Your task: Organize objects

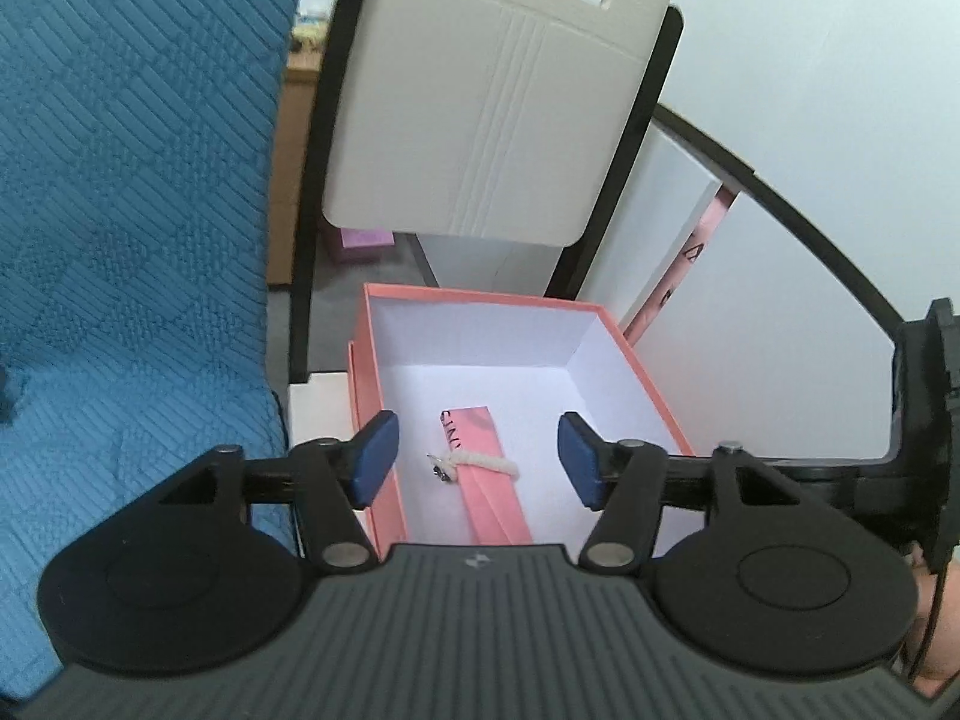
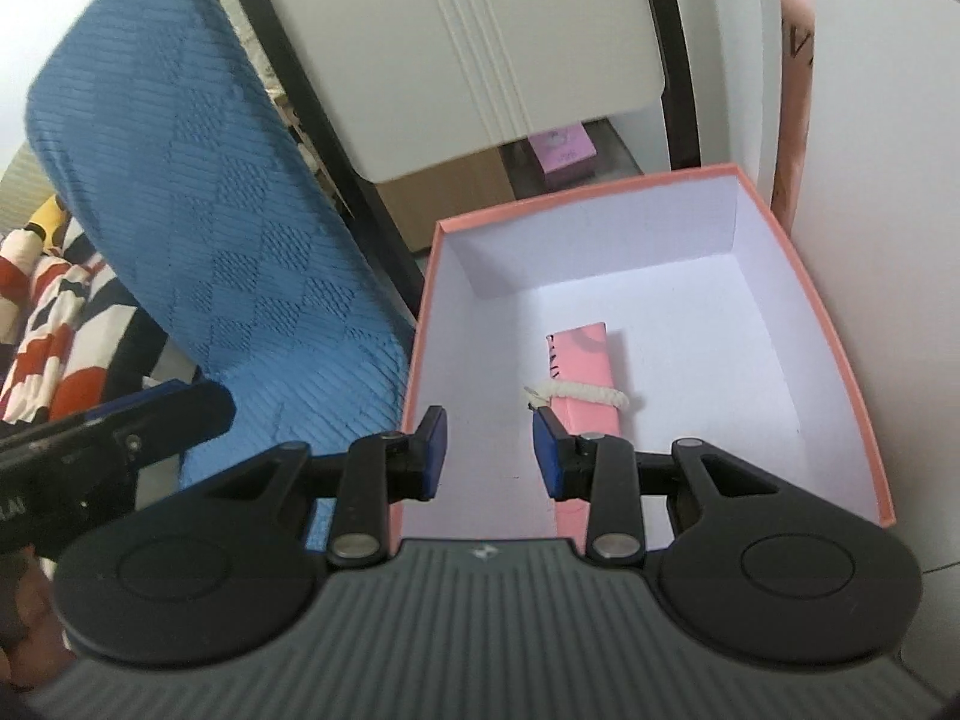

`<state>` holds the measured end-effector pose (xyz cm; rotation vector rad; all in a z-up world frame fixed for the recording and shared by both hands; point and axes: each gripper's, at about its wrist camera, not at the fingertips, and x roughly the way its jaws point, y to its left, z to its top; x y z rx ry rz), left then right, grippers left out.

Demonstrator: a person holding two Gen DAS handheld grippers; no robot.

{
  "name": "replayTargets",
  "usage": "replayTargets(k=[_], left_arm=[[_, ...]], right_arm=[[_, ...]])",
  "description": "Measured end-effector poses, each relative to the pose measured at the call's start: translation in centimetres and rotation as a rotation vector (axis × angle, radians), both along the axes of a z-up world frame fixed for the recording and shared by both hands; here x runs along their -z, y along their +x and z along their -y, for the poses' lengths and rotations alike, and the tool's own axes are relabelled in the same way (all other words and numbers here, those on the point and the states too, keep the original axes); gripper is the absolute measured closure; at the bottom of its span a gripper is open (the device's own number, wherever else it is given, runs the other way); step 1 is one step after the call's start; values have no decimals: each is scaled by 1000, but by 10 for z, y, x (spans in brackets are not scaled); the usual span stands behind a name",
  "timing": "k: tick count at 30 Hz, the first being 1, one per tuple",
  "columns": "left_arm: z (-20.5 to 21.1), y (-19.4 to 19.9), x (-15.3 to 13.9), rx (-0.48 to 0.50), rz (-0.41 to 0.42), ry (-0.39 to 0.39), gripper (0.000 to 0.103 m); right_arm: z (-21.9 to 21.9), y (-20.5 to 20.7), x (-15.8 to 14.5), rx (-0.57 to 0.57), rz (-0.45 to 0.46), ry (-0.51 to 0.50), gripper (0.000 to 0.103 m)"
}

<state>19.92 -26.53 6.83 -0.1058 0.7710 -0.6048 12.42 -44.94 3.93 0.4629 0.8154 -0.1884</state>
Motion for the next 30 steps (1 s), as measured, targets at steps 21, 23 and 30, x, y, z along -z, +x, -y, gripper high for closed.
replayTargets(k=[21,23,30], left_arm=[[-73,-68,-48,-16,102,-57,13],[-79,-75,-49,-12,106,-63,10],[-93,-91,-45,-28,128,-73,3]], right_arm=[[-68,-73,-45,51,71,-102,69],[-73,-79,-45,53,71,-114,69],[-80,-95,-41,77,79,-123,58]])
